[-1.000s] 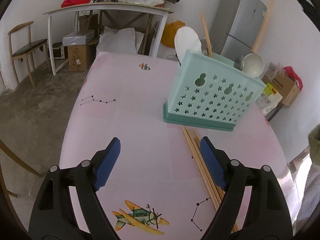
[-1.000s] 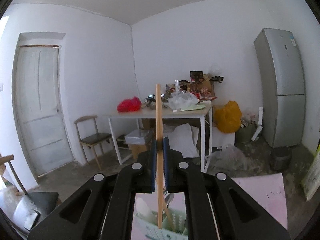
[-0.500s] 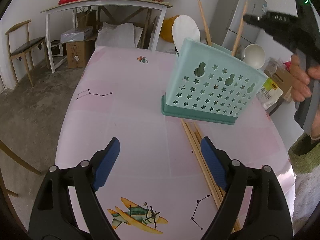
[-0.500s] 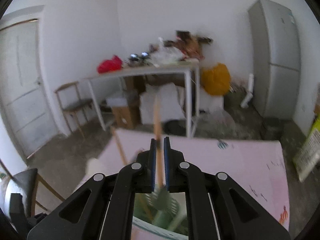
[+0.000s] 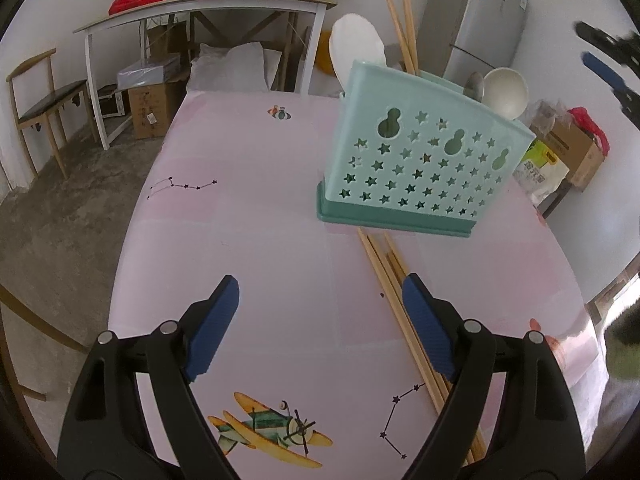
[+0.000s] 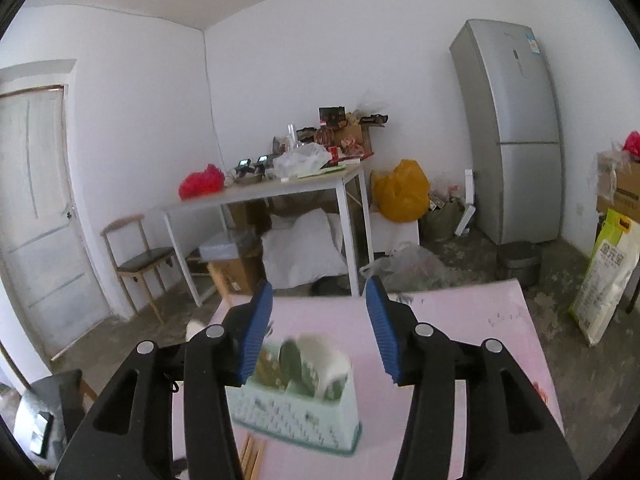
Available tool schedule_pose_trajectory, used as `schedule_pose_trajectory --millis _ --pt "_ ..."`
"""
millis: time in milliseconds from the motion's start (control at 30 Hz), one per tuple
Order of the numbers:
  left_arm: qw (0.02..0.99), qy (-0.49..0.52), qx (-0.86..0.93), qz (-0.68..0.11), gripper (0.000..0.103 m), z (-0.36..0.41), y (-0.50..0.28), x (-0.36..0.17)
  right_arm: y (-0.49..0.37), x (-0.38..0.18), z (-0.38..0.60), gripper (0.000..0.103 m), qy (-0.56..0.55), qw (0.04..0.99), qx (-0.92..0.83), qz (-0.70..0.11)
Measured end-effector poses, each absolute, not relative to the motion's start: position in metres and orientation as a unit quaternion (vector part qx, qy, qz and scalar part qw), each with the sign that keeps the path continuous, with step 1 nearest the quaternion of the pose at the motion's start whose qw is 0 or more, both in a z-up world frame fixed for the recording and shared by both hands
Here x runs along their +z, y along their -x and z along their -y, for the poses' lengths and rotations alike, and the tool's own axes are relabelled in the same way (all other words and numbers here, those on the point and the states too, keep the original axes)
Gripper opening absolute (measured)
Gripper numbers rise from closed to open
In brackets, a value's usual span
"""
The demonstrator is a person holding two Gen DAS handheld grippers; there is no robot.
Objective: Organize utensils
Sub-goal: 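Lower the chopstick into the green holder and open the right gripper, then move both open grippers back down to the remaining wooden chopsticks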
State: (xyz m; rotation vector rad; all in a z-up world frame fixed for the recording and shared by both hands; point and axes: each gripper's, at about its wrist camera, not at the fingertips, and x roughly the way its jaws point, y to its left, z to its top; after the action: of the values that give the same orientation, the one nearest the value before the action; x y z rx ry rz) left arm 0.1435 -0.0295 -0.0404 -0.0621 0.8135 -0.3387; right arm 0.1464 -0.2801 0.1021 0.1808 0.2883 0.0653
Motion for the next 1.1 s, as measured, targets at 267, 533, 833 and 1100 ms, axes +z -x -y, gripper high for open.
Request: schedule_pose_trajectory --millis 267,533,833,1100 --pt "0.895 0.010 -0.178 -0.410 0.081 0.042 -0.139 -0.049 -0.120 0.001 0.259 0.046 -0.145 0.942 0.073 -0.295" --pt "0.886 -0.027 -0.199 -0.418 0.081 0.063 -0.136 -0.061 -0.104 -0.068 0.238 0.033 -0.181 0.901 0.069 -0.388" --pt "0.877 -0.072 -0.193 -0.434 0.081 0.078 -0.132 -0.079 -0.102 -0.070 0.237 0.033 -0.191 0.898 0.070 -0.391" --pt "0.879 -0.073 -0.188 -0.432 0.083 0.076 -0.130 -0.080 -0.101 -0.073 0.232 0.032 -0.185 0.898 0.074 -0.392"
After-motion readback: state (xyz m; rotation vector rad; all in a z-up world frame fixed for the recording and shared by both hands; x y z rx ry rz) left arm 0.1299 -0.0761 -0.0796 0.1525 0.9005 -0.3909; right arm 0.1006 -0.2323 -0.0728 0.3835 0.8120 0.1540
